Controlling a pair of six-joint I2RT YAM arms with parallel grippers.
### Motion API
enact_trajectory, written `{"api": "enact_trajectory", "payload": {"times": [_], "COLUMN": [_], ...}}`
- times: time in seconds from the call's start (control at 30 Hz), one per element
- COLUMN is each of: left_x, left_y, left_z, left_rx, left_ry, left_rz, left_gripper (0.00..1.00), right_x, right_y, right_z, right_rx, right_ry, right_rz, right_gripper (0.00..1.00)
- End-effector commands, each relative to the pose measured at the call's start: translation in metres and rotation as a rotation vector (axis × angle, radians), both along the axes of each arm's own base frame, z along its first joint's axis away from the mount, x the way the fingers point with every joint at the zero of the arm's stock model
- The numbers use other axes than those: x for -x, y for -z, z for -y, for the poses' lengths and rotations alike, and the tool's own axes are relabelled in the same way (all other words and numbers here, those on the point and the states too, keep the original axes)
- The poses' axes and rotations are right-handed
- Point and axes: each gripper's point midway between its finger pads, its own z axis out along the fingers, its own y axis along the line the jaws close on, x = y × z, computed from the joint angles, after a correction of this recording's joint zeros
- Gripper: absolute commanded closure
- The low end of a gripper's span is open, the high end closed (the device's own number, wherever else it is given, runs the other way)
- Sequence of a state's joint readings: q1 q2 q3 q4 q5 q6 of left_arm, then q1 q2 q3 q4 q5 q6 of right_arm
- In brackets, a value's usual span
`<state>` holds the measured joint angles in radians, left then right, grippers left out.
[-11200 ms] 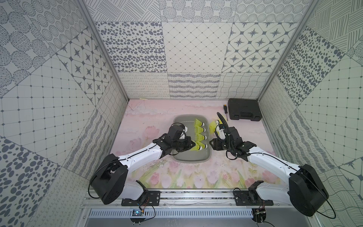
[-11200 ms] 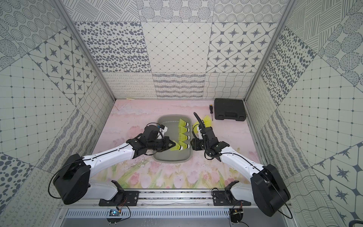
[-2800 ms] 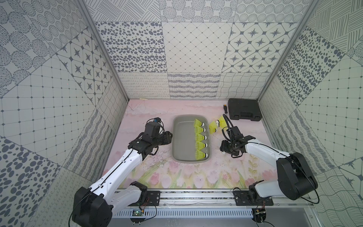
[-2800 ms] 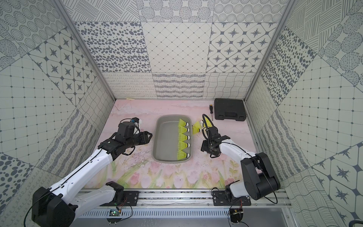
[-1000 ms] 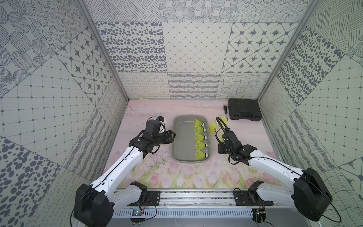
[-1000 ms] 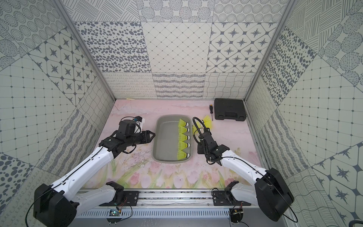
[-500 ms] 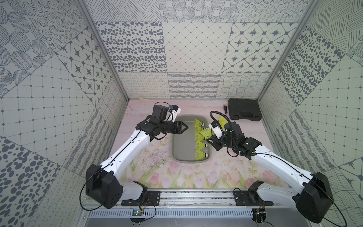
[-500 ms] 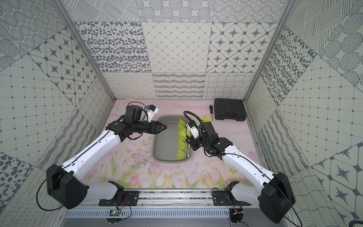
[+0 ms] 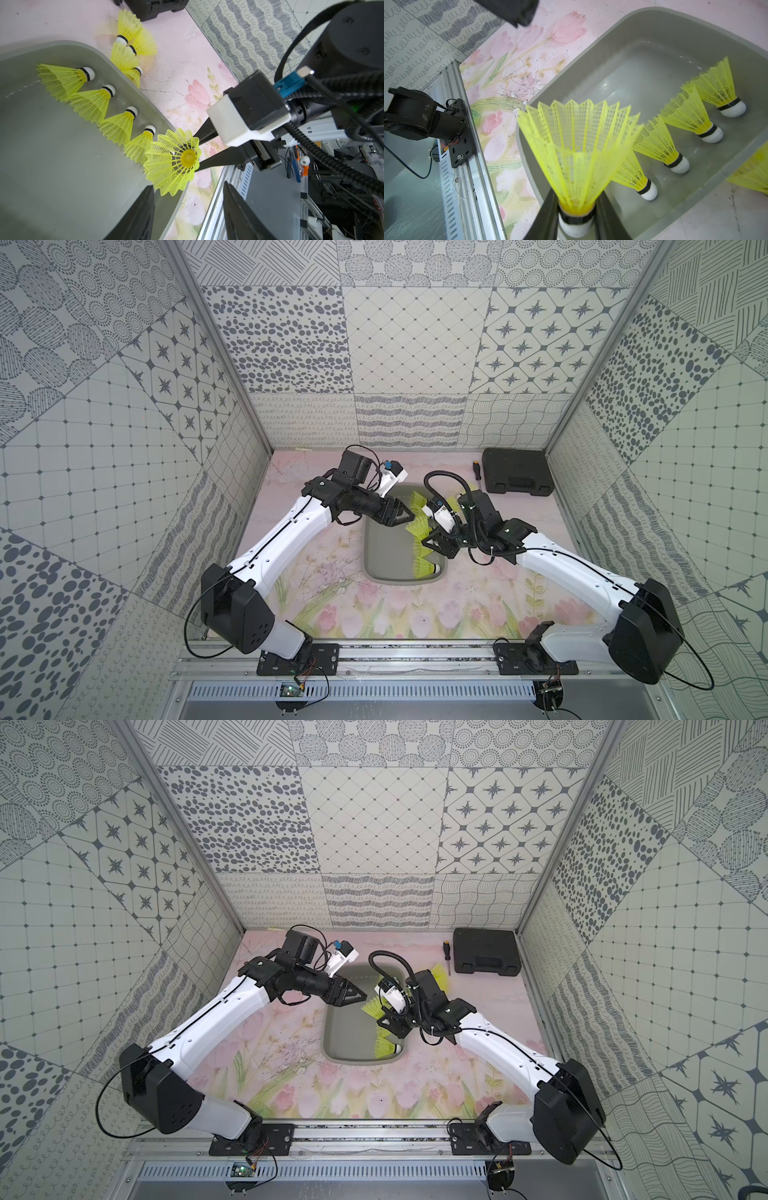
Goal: Put the shuttlecocks into the storage box
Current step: Place the shuttlecock in the storage box.
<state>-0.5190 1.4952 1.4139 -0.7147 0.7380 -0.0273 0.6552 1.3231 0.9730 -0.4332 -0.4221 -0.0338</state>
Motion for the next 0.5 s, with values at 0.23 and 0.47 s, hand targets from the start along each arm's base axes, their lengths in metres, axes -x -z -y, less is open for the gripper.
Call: {"api": "enact_trajectory", "payload": {"times": [0.23,0.47], "left_x": [0.029,0.029], "left_y": [0.009,0.020], "left_z": [0.006,0.007], "left_rx": [-0.012,-0.032], "left_ry": [0.179,0.189], "left_rz": [-0.029,-0.057], "left_gripper": [0.45,0.50], "right_x": [0.004,0.005], "right_y": [-0.011,-0.010], "right_z": [-0.017,-0.021], "right_rx": [-0.043,-0.049], "right_ry": [-0.066,-0.081], "right_rz": [-0.004,-0.018], "right_gripper": [0.77,0.77]}}
